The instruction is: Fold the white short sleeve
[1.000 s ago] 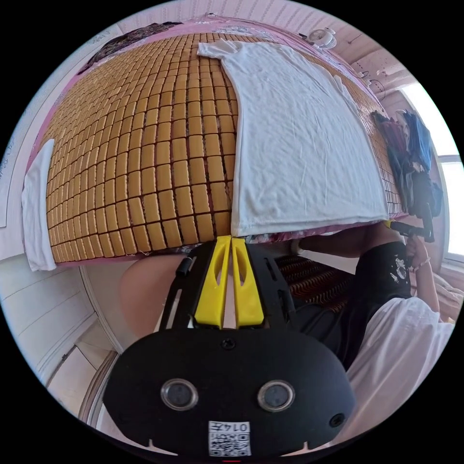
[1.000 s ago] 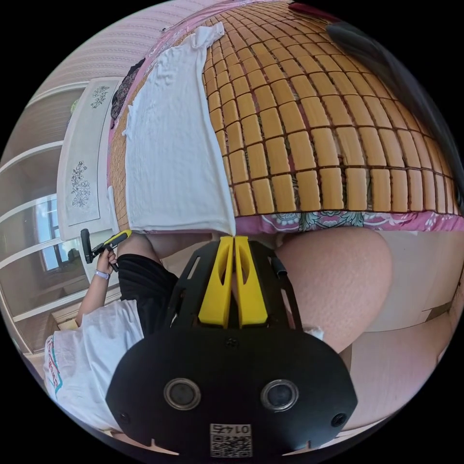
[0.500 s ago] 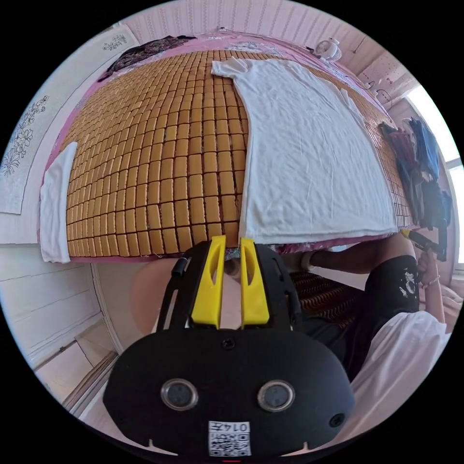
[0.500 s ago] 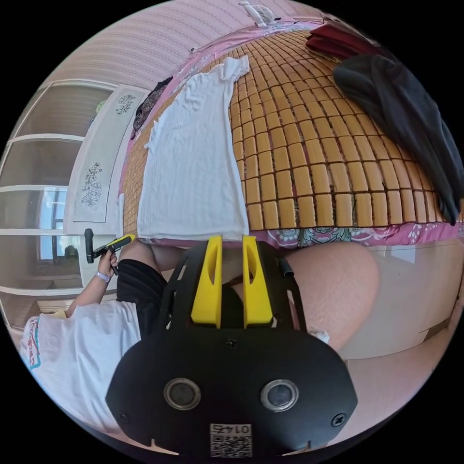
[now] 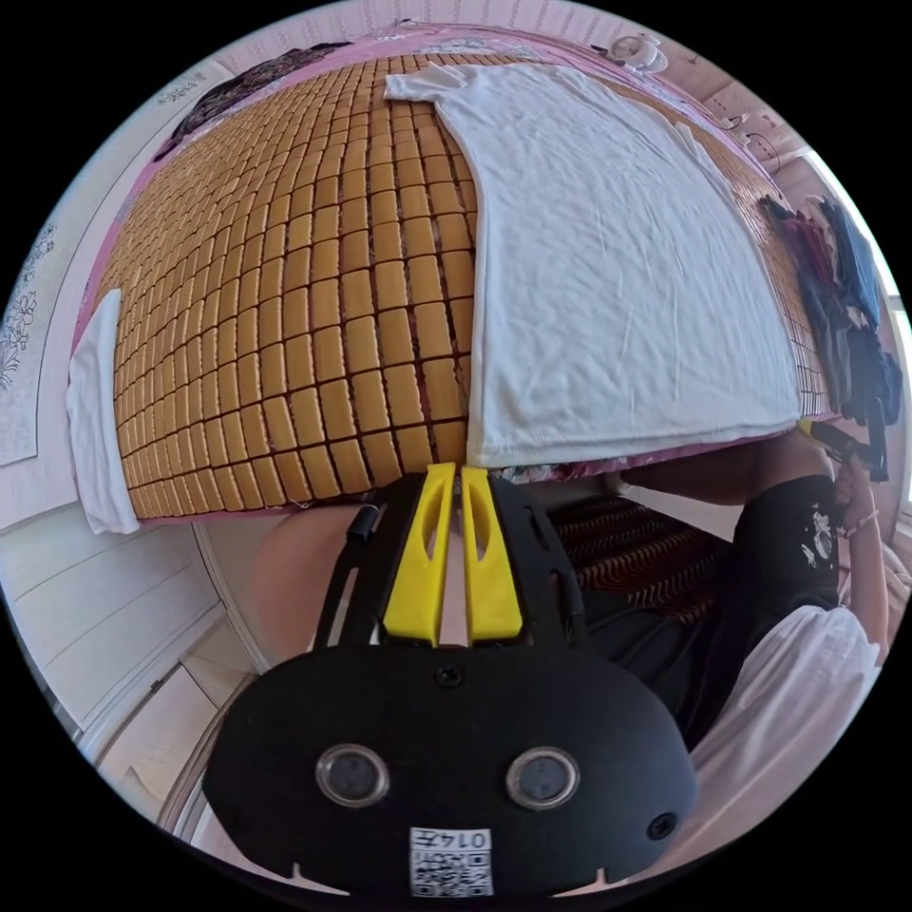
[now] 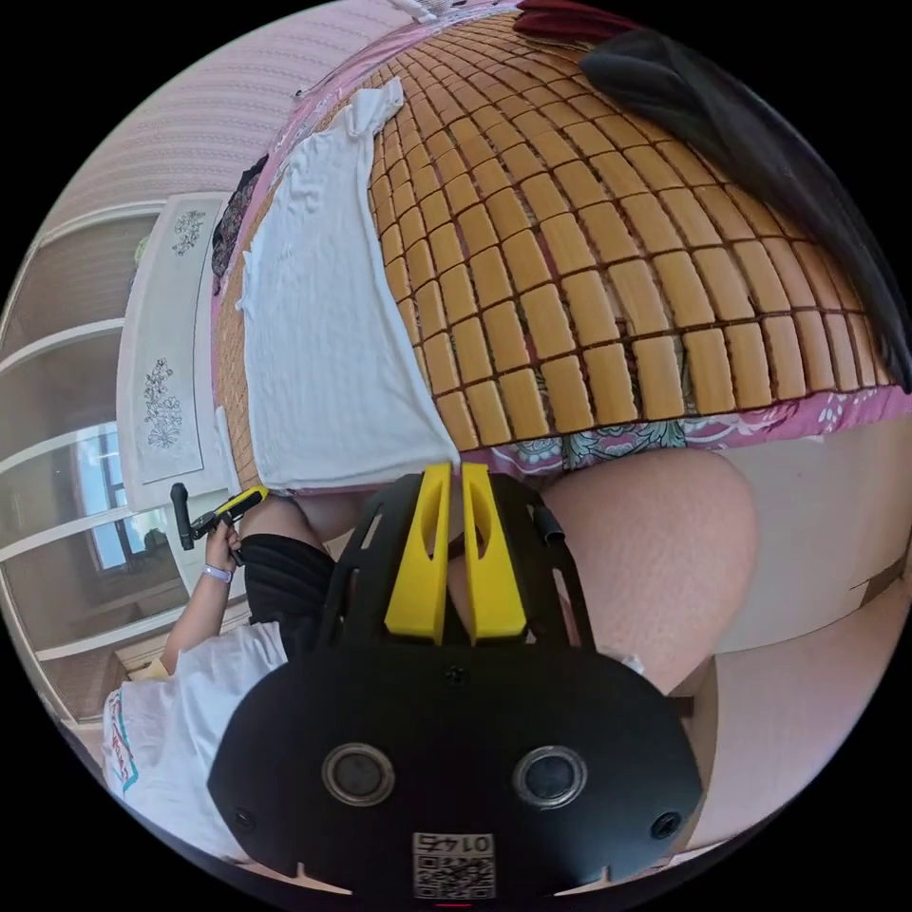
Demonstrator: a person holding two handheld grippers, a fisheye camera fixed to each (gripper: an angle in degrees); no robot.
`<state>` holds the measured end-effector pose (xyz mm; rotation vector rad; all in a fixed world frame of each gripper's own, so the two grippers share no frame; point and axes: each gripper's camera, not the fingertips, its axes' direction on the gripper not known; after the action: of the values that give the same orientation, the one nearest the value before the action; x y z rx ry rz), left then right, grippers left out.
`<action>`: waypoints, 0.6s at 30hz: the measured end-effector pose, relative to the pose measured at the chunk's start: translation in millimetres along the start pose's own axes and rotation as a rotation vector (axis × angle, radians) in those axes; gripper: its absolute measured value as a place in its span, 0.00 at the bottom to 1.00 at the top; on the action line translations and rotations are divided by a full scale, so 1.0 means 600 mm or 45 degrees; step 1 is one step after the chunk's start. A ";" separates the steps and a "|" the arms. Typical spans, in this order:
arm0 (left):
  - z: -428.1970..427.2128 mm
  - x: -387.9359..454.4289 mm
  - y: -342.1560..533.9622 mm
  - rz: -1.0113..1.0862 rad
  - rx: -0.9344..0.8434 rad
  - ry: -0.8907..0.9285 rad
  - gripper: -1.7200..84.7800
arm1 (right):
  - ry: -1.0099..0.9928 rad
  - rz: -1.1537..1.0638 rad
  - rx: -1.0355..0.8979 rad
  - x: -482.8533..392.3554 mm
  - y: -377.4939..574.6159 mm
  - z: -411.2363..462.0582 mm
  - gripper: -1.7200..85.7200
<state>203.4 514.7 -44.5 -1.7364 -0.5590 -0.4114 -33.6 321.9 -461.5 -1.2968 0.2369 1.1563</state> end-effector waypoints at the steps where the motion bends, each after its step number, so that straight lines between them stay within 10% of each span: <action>1: 0.000 0.001 0.000 -0.001 -0.003 0.000 0.02 | -0.023 0.009 0.004 0.005 0.001 -0.002 0.03; 18: -0.011 0.065 0.079 0.095 0.127 -0.207 0.01 | -0.118 -0.053 -0.001 0.002 0.042 0.009 0.02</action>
<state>262.5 505.4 -59.9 -1.6983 -0.6185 -0.1878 -54.5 323.2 -476.1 -1.2404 0.1410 1.1780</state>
